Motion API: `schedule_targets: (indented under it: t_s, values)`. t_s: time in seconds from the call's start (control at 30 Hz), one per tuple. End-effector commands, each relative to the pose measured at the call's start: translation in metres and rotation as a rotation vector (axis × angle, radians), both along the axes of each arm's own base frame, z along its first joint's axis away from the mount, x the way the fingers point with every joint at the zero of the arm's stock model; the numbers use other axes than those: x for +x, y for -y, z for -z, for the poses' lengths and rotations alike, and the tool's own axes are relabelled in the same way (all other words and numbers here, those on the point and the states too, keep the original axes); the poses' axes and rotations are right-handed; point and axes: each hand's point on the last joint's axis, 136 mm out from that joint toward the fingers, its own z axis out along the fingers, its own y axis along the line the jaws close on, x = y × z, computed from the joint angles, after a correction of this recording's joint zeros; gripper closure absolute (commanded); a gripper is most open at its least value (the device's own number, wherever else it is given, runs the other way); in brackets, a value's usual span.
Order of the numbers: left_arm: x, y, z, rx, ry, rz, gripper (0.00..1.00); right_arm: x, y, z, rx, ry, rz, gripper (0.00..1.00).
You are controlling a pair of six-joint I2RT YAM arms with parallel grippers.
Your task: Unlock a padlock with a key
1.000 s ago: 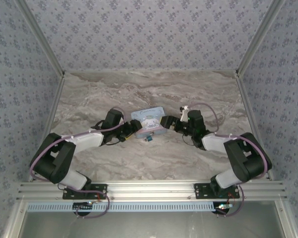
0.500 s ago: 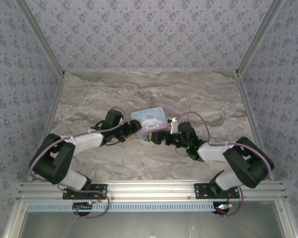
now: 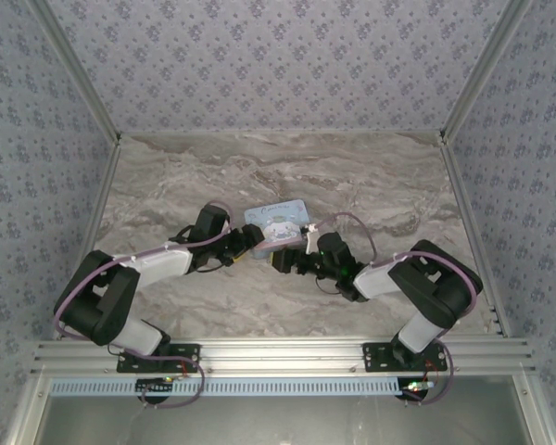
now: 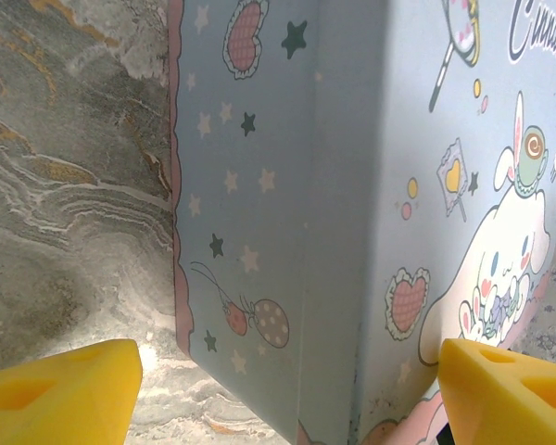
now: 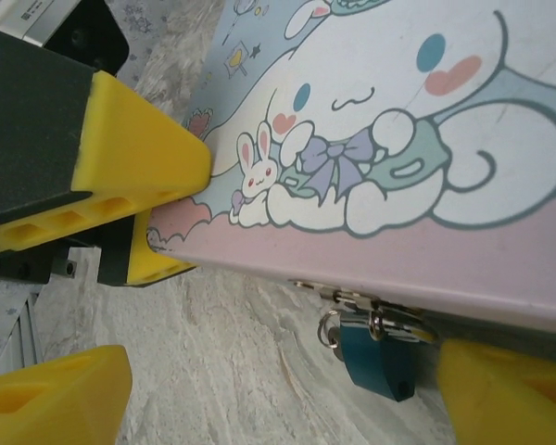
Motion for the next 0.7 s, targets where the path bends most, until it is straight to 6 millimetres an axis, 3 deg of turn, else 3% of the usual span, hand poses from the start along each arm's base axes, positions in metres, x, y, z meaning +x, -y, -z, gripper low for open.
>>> schedule_targets:
  t_s: [0.0,0.2,0.67]
  values:
    - [-0.008,-0.004,0.004,0.022,-0.028,-0.007,0.18,0.010,-0.006,-0.007,0.016,0.042,0.019,0.14]
    - [-0.007,-0.004,0.003,0.021,-0.023,-0.007,0.18,0.010,-0.013,0.000,0.020,0.043,0.014,0.15]
    - [-0.008,-0.005,0.005,0.025,-0.026,-0.008,0.18,0.008,-0.012,-0.001,0.043,0.088,0.016,0.33]
